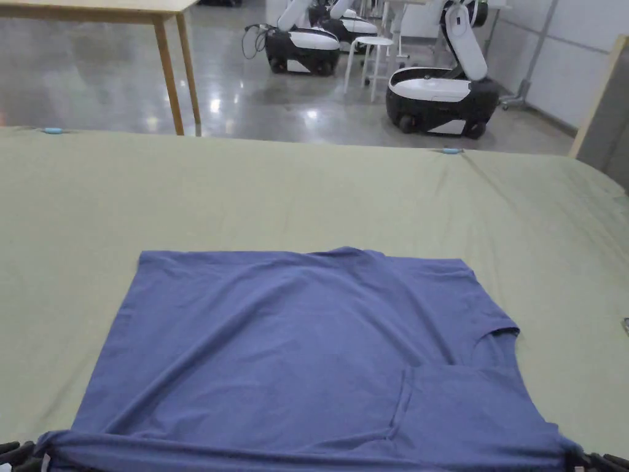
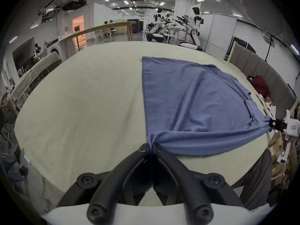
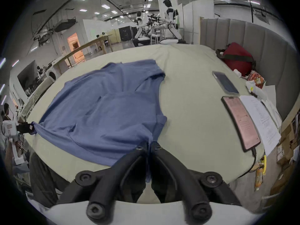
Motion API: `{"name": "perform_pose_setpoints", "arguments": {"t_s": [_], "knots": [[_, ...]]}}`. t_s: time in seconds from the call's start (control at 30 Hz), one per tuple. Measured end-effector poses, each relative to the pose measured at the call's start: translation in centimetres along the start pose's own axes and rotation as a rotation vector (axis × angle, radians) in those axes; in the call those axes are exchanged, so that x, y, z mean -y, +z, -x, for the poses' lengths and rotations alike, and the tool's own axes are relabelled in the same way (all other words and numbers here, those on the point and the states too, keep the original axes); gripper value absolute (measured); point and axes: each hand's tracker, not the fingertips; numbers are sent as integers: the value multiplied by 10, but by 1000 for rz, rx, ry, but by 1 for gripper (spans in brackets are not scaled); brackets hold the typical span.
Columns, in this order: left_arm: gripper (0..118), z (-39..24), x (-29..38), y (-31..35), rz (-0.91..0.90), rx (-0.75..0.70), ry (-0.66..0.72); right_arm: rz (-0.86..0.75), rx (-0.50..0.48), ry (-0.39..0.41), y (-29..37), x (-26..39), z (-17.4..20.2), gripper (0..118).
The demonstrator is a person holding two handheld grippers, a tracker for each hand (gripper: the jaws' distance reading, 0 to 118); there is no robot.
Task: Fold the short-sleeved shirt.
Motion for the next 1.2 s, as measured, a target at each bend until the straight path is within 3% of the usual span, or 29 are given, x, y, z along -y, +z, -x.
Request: {"name": "perform_pose_setpoints", "arguments": {"t_s": [0.1, 0.13, 0.4, 0.9, 0.97, 1.0, 1.03, 1.07, 1.1, 1.13, 1.17, 1.2], "knots": [[0, -1, -18, 3, -12, 10, -13, -44, -2, 26, 12, -21, 31, 5], [0, -2, -25, 3, -21, 9, -26, -62, 4, 35, 11, -37, 6, 5], [0, 3, -90, -25, -45, 17, -48, -104, 0, 87, -23, -116, 4, 5], [0, 2, -155, -134, 51, 23, -41, 36, 8, 29, -139, -166, -13, 5], [7, 5, -153, -142, 59, 33, -19, 45, 3, 19, -146, -165, -13, 7], [28, 6, -151, -144, 54, 47, -6, 55, -4, 7, -148, -165, -13, 21], [40, 6, -149, -144, 51, 45, -8, 61, 2, 1, -147, -164, -13, 30], [40, 6, -146, -143, 53, 39, -9, 66, 13, 0, -146, -163, -12, 30], [85, 7, -143, -143, 63, 23, -10, 75, 15, 7, -145, -158, -13, 74], [110, 9, -139, -136, 51, 17, -4, 60, 16, 38, -139, -155, -14, 116], [108, 12, -136, -127, 33, 8, 13, 24, 1, 41, -127, -148, -18, 117], [102, 15, -134, -120, 37, -1, 33, 35, 11, 34, -124, -144, -15, 111]]}}
